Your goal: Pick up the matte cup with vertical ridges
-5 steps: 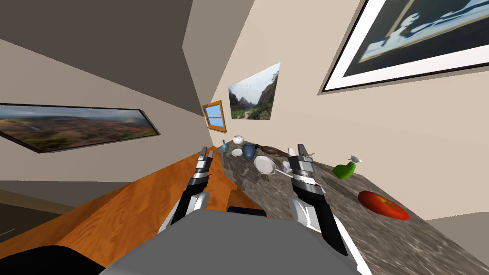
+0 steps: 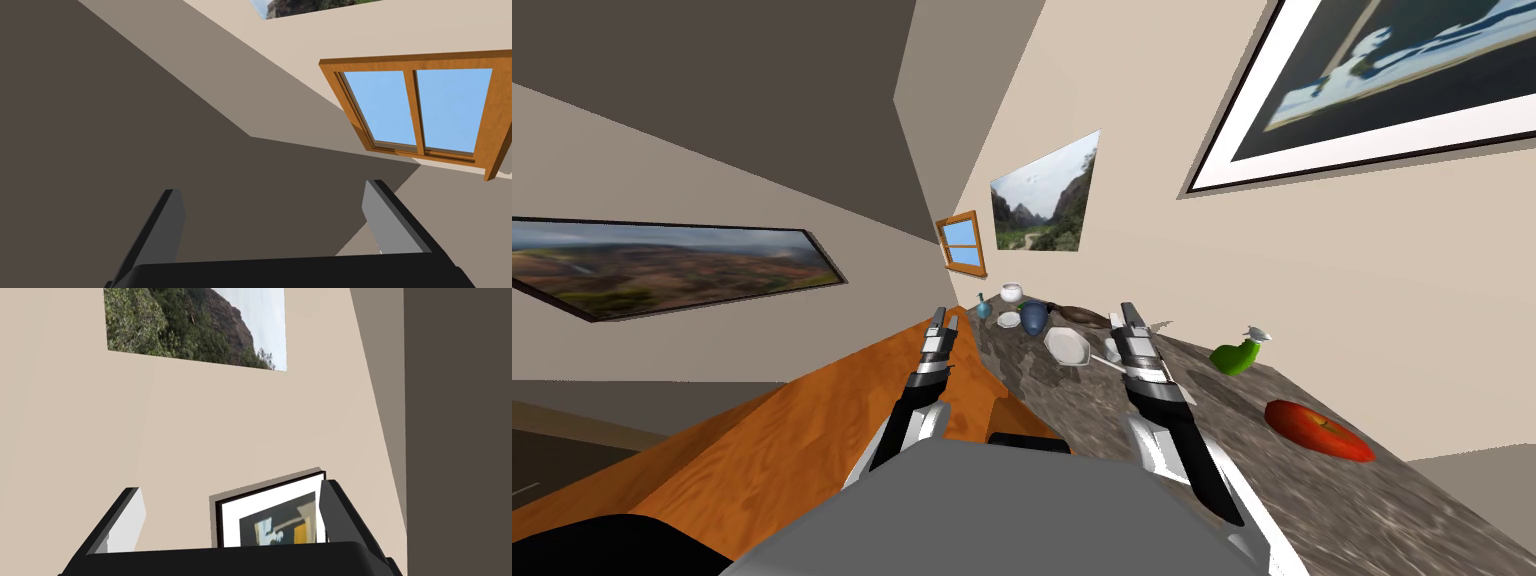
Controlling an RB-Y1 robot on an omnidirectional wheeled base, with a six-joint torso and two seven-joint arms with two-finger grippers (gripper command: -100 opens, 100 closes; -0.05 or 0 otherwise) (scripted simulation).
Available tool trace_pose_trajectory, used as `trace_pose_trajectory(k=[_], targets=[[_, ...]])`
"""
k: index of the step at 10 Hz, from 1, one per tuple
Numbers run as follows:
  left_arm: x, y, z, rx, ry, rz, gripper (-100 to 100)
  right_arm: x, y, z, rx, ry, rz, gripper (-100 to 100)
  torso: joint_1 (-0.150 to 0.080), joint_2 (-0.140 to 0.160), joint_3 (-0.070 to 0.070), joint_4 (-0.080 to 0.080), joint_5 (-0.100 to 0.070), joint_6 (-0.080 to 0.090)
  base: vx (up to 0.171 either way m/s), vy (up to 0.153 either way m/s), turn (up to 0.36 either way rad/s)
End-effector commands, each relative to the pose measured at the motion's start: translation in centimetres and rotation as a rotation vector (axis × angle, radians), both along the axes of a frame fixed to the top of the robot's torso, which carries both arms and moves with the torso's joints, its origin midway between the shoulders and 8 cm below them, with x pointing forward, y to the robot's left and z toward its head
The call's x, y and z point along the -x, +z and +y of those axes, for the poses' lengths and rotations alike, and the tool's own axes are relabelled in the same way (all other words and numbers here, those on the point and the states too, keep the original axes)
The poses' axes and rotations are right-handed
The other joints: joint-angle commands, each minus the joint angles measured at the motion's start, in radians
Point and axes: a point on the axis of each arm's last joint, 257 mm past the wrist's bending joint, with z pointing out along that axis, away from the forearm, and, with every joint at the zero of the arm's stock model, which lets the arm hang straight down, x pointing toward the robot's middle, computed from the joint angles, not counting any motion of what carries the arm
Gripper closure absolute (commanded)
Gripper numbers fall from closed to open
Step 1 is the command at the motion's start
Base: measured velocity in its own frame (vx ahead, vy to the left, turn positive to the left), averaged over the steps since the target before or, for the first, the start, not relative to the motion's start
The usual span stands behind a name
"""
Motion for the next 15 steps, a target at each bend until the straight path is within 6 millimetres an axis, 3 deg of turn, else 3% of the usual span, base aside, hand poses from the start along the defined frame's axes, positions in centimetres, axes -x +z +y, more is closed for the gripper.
trace_pose_trajectory(k=[1,7,15], targets=[[0.0,0.0,0.0,0.000,0.000,0.000,0,-0.5,-1.1,0.1,0.074,-0.019,0.031,-100,0.000,0.000,0.000,0.000,0.000,0.000,0.014,0.024,-0.005],[0.0,0.0,0.0,0.000,0.000,0.000,0,-3.1,-6.3,-1.3,0.349,-0.151,0.166,-100,0.001,0.000,0.000,0.000,0.000,0.000,0.015,0.032,-0.007],[0.0,0.0,0.0,0.000,0.000,0.000,0,-5.9,-14.6,-5.5,0.762,-0.366,0.367,-100,0.002,-0.001,0.000,0.000,0.001,0.000,0.021,0.043,-0.009]])
